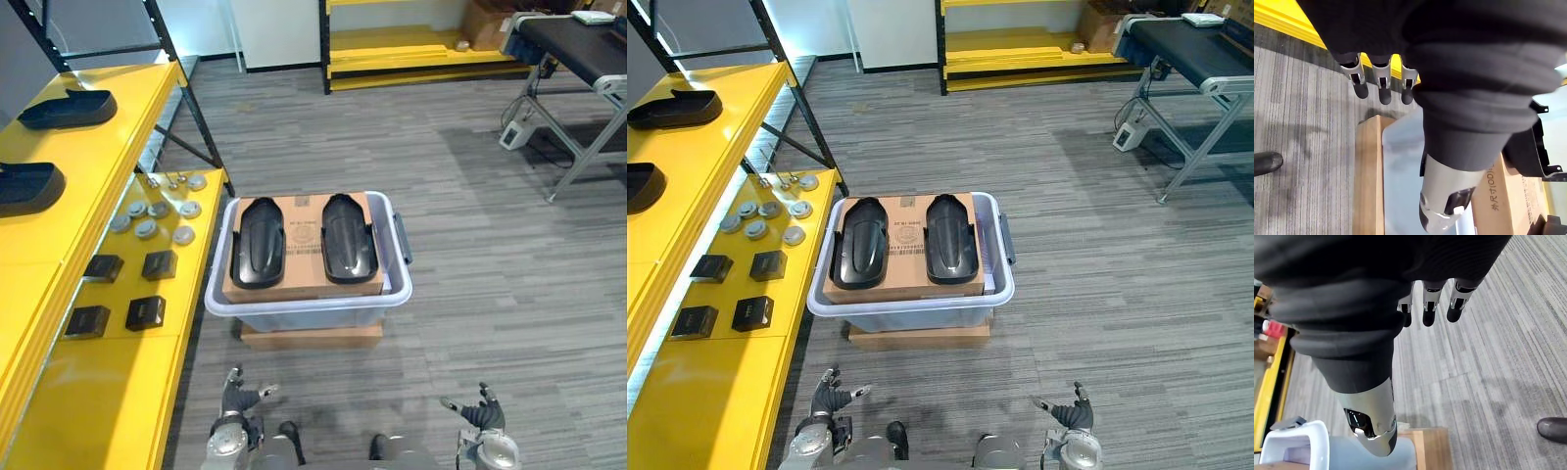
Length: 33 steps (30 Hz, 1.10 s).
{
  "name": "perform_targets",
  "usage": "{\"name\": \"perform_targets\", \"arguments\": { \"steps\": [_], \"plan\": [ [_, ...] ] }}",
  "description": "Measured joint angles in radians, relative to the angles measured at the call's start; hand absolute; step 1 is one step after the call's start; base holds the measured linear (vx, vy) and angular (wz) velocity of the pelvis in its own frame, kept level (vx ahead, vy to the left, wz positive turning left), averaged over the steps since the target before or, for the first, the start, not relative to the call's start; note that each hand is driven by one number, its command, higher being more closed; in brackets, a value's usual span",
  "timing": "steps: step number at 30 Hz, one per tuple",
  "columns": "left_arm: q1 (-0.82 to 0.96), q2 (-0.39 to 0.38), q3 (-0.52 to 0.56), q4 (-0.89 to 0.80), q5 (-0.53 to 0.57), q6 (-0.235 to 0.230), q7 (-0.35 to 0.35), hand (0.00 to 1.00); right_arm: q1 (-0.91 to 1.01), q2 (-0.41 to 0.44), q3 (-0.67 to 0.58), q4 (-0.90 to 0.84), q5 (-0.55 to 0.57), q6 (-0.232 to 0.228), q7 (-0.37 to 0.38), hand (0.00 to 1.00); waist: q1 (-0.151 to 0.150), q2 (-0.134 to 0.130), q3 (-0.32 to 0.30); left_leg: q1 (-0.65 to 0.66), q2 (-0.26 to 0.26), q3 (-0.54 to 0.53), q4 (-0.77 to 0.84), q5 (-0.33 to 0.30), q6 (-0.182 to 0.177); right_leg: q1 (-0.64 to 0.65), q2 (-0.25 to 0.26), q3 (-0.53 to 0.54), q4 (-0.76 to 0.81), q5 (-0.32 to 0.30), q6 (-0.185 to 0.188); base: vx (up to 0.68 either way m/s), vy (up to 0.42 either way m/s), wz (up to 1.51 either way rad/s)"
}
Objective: Walk over and take plastic housings, then place them on the shelf
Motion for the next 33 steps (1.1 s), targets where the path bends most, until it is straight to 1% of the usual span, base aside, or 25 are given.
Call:
{"name": "perform_targets", "arguments": {
  "steps": [2,5,7,8,10,13,17,19,22,24,27,28,29,30,31,33],
  "plan": [
    [0.005,-0.001,-0.002,-0.001,0.0,0.0,-0.005,0.0,0.011,-0.002,-0.038,-0.096,0.0,-0.002,-0.004,0.0,-0.001,0.004,-0.005,0.007,-0.004,0.0,-0.03,0.013,-0.004,-0.006,0.005,0.0,-0.001,0.0,0.0,0.0,0.0,0.0],
    [0.032,0.0,-0.003,-0.01,0.002,0.0,-0.006,0.0,0.017,-0.014,-0.073,-0.225,-0.001,-0.006,-0.022,0.0,-0.003,0.001,-0.012,0.024,-0.003,-0.003,-0.066,0.024,-0.013,-0.007,0.013,0.0,-0.005,0.0,0.0,0.01,-0.021,-0.04],
    [0.05,0.001,-0.003,-0.01,0.003,0.0,-0.006,0.0,0.031,-0.024,-0.087,-0.325,-0.005,-0.016,-0.028,0.0,-0.004,-0.004,-0.026,0.024,-0.003,-0.004,-0.08,0.028,-0.016,-0.007,0.016,-0.001,-0.021,0.0,0.0,0.03,-0.01,0.0],
    [0.055,0.001,-0.003,-0.01,0.004,-0.001,-0.006,0.0,0.032,-0.025,-0.092,-0.348,-0.011,-0.022,-0.029,0.0,-0.004,-0.004,-0.029,0.024,-0.003,-0.004,-0.081,0.028,-0.016,-0.007,0.016,-0.001,-0.023,0.0,0.0,0.04,-0.004,0.03],
    [0.067,0.008,-0.006,-0.01,0.02,-0.001,-0.007,0.0,0.029,-0.041,-0.095,-0.431,-0.026,-0.03,-0.031,0.0,-0.003,-0.012,-0.042,0.024,-0.005,-0.013,-0.098,0.036,-0.013,-0.006,0.018,-0.007,-0.027,0.0,0.0,0.04,-0.005,0.09],
    [0.075,0.022,-0.011,-0.01,0.021,-0.003,-0.017,0.0,-0.016,-0.083,-0.087,-0.472,-0.059,-0.033,-0.032,0.0,-0.001,-0.023,-0.051,0.022,-0.007,-0.028,-0.098,0.036,-0.013,-0.005,0.018,-0.016,-0.028,0.0,0.0,0.04,-0.003,0.15],
    [0.077,0.033,-0.013,-0.01,0.022,-0.009,-0.026,0.0,-0.116,-0.153,-0.024,-0.468,-0.065,-0.05,-0.042,0.0,0.003,-0.023,-0.059,0.008,-0.007,-0.05,-0.099,0.038,-0.013,-0.003,0.018,-0.035,-0.033,0.001,-0.001,0.02,-0.009,0.16],
    [0.076,0.036,-0.024,-0.01,0.021,-0.013,-0.026,0.0,-0.205,-0.192,0.026,-0.419,-0.074,-0.058,-0.043,0.0,0.004,-0.02,-0.061,-0.007,-0.009,-0.069,-0.099,0.045,-0.01,-0.003,0.017,-0.057,-0.034,0.001,-0.002,0.02,-0.009,0.24],
    [0.074,0.038,-0.026,-0.01,0.021,-0.016,-0.026,0.0,-0.296,-0.219,0.061,-0.313,-0.096,-0.056,-0.044,0.0,0.011,-0.02,-0.061,-0.026,-0.01,-0.104,-0.099,0.056,-0.012,-0.002,0.017,-0.089,-0.036,0.002,-0.002,0.01,-0.017,0.39],
    [0.074,0.04,-0.034,-0.01,0.021,-0.016,-0.026,0.0,-0.368,-0.225,0.078,-0.221,-0.101,-0.046,-0.05,0.0,0.031,-0.019,-0.06,-0.041,-0.01,-0.124,-0.099,0.064,-0.011,-0.003,0.018,-0.113,-0.04,0.002,-0.004,0.0,-0.018,0.32],
    [0.078,0.045,-0.052,-0.009,0.021,-0.016,-0.025,0.0,-0.457,-0.228,0.122,-0.108,-0.101,-0.027,-0.068,0.0,0.036,-0.018,-0.058,-0.057,-0.013,-0.153,-0.1,0.075,-0.01,-0.003,0.017,-0.141,-0.042,0.003,-0.005,-0.02,-0.013,0.3],
    [0.075,0.044,-0.054,-0.009,0.021,-0.017,-0.025,0.0,-0.496,-0.228,0.135,-0.064,-0.101,-0.021,-0.074,0.0,0.042,-0.014,-0.053,-0.066,-0.014,-0.161,-0.1,0.079,-0.01,-0.006,0.017,-0.148,-0.044,0.004,-0.007,-0.05,0.0,0.22],
    [0.072,0.044,-0.056,-0.009,0.021,-0.022,-0.025,0.0,-0.541,-0.229,0.143,-0.012,-0.101,-0.018,-0.077,0.0,0.056,-0.01,-0.045,-0.076,-0.016,-0.165,-0.101,0.085,-0.01,-0.012,0.016,-0.152,-0.048,0.006,-0.009,-0.06,0.004,0.15],
    [0.07,0.045,-0.059,-0.009,0.021,-0.024,-0.024,0.0,-0.562,-0.229,0.145,0.011,-0.101,-0.017,-0.079,0.0,0.057,-0.007,-0.04,-0.082,-0.017,-0.166,-0.101,0.089,-0.009,-0.016,0.016,-0.155,-0.048,0.007,-0.009,-0.07,0.012,0.19],
    [0.064,0.044,-0.068,-0.009,0.02,-0.028,-0.024,0.0,-0.613,-0.232,0.146,0.062,-0.101,-0.005,-0.09,0.0,0.056,0.004,-0.025,-0.102,-0.018,-0.176,-0.102,0.098,-0.006,-0.028,0.015,-0.169,-0.049,0.013,-0.009,-0.07,0.014,0.23],
    [0.048,0.044,-0.082,-0.01,0.019,-0.036,-0.021,0.0,-0.685,-0.25,0.147,0.125,-0.102,0.018,-0.094,0.0,0.059,0.017,0.005,-0.133,-0.021,-0.191,-0.102,0.113,-0.005,-0.05,0.014,-0.177,-0.05,0.013,-0.009,-0.09,0.025,0.27]
  ]
}}
